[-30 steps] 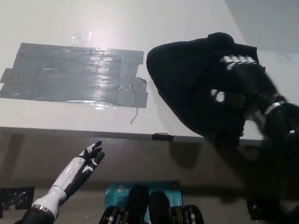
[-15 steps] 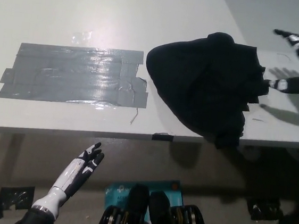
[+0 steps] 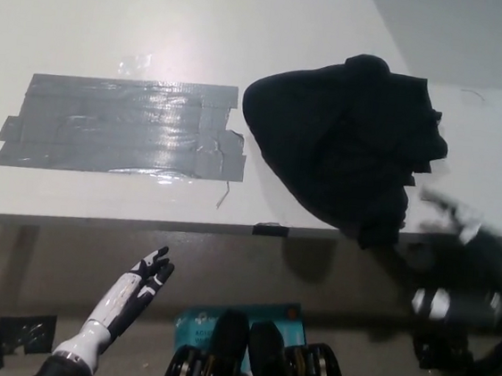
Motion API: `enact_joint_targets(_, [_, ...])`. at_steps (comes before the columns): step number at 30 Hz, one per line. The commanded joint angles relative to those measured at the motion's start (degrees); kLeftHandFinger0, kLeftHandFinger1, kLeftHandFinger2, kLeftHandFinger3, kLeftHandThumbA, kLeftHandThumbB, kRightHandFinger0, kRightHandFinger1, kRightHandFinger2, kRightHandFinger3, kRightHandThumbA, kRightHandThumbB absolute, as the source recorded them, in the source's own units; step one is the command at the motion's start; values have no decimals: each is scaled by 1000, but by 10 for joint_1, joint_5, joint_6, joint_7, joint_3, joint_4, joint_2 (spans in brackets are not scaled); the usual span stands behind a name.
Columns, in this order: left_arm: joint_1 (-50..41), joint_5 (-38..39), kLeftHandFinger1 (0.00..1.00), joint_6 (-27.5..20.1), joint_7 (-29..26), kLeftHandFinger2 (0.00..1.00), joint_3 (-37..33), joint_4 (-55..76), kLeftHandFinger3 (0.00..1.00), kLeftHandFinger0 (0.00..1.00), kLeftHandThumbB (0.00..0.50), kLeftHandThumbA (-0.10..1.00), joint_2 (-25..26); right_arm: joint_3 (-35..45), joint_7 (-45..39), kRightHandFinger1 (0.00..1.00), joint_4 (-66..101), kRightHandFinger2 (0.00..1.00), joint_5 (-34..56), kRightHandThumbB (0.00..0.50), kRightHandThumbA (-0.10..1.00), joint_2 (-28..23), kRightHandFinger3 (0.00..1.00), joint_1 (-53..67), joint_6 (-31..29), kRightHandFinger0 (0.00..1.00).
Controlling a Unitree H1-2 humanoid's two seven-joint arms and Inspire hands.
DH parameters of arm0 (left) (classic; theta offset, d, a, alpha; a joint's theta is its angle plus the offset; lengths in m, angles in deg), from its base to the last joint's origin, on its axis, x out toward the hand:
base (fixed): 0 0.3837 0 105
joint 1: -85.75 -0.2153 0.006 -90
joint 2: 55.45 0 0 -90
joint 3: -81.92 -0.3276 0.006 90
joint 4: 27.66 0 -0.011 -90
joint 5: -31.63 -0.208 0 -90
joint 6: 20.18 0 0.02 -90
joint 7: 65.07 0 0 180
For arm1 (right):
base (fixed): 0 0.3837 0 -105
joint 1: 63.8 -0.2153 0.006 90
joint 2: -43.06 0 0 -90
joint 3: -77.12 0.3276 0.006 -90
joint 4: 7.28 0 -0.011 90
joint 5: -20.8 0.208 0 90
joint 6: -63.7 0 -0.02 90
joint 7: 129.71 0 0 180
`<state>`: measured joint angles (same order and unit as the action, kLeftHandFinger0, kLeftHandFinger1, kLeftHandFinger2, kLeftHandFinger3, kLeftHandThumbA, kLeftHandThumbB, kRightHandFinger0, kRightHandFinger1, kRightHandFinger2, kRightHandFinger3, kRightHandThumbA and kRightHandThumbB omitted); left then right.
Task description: A person hands a black t-shirt to the robot and rhe robot picks it up with its right hand and places it on the black spot on the desk infron tof it
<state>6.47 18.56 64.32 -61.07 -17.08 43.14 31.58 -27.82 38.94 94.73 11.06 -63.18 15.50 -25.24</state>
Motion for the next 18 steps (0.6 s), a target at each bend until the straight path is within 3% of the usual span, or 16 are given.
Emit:
enact_joint_targets(1, [-30,1,1000,-39,-7,1000,-5,25,1000,1000,500,1000,-11,103,129,1000,219,1000,304,208,987,165,1000,114,-35,1000])
enact_joint_targets(2, [-34,6,1000,-42,-8,1000,-3,22,1000,1000,500,1000,-13,105,135,1000,196,1000,295,171,956,201,1000,114,-19,1000])
enact_joint_targets(3, [-38,9,1000,-45,-9,1000,-1,21,1000,1000,500,1000,-15,106,138,1000,179,1000,287,173,954,229,1000,115,-6,1000])
enact_joint_targets(5, [-45,8,1000,-52,-10,1000,0,23,1000,1000,500,1000,-13,103,115,1000,116,1000,265,128,923,263,1000,116,-1,1000])
enact_joint_targets(6, [-47,5,1000,-51,-10,1000,-1,24,1000,1000,500,1000,-12,106,110,1000,96,1000,260,138,900,277,1000,116,4,1000])
enact_joint_targets(9, [-50,-6,1000,-38,-9,1000,-4,31,1000,976,500,1000,-10,102,79,1000,46,1000,230,63,931,288,1000,122,27,1000])
enact_joint_targets(10, [-50,-5,1000,-39,-9,1000,-3,30,1000,974,500,1000,-10,102,73,1000,41,1000,222,64,937,290,1000,123,33,1000])
enact_joint_targets(11, [-50,-5,1000,-42,-9,1000,-3,27,1000,973,499,1000,-10,96,63,1000,21,1000,201,41,897,288,1000,122,30,1000])
enact_joint_targets(15, [-49,-5,1000,-51,-9,1000,-4,16,1000,994,500,1000,-14,96,36,1000,-23,1000,166,44,890,284,1000,120,32,1000])
enact_joint_targets(18, [-54,-4,1000,-56,-11,1000,-3,14,1000,992,500,1000,-15,94,13,1000,-44,1000,187,42,961,278,1000,117,56,1000])
